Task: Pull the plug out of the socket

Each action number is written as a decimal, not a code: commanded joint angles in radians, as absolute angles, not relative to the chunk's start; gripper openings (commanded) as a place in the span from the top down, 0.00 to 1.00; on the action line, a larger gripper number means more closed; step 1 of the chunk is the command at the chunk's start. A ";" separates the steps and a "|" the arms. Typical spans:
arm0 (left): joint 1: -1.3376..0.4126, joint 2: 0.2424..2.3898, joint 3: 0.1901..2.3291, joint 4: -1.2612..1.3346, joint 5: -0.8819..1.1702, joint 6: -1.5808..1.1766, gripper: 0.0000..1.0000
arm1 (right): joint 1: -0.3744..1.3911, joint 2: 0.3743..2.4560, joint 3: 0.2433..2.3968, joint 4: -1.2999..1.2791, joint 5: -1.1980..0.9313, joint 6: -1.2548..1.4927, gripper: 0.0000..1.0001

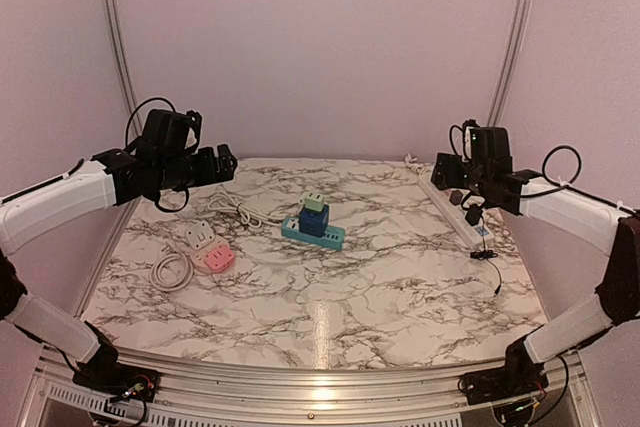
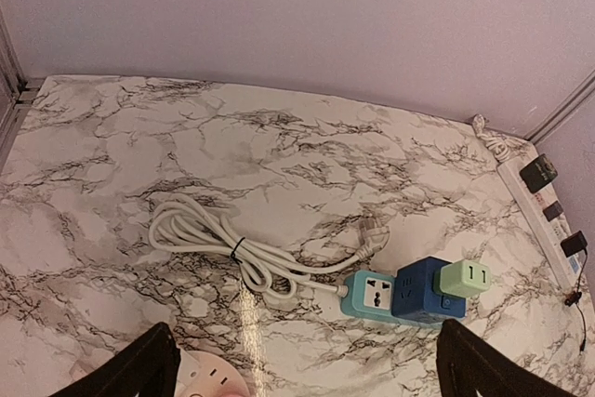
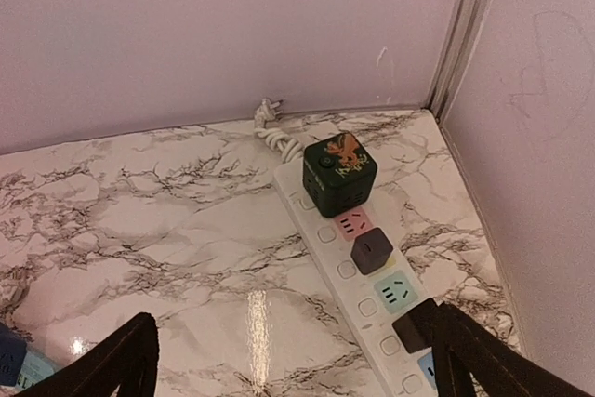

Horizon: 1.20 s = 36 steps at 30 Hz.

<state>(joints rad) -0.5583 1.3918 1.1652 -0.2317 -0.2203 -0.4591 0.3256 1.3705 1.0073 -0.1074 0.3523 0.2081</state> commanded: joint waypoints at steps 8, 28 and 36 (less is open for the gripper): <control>-0.558 1.357 1.182 -0.285 -0.191 -0.450 0.01 | 0.106 1.610 1.147 -0.116 0.172 0.132 0.01; -0.558 1.362 1.184 -0.291 -0.131 -0.456 0.01 | -0.085 1.844 1.126 -0.046 -0.137 0.183 0.01; -0.558 1.366 1.177 -0.278 -0.124 -0.461 0.01 | -0.057 1.821 1.031 -0.009 -0.212 0.237 0.01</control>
<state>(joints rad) -0.5583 1.3785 1.1648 -0.2623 -0.1379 -0.4606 -0.0818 1.8530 1.0744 -0.0296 -0.1585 0.1959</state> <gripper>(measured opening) 0.989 0.986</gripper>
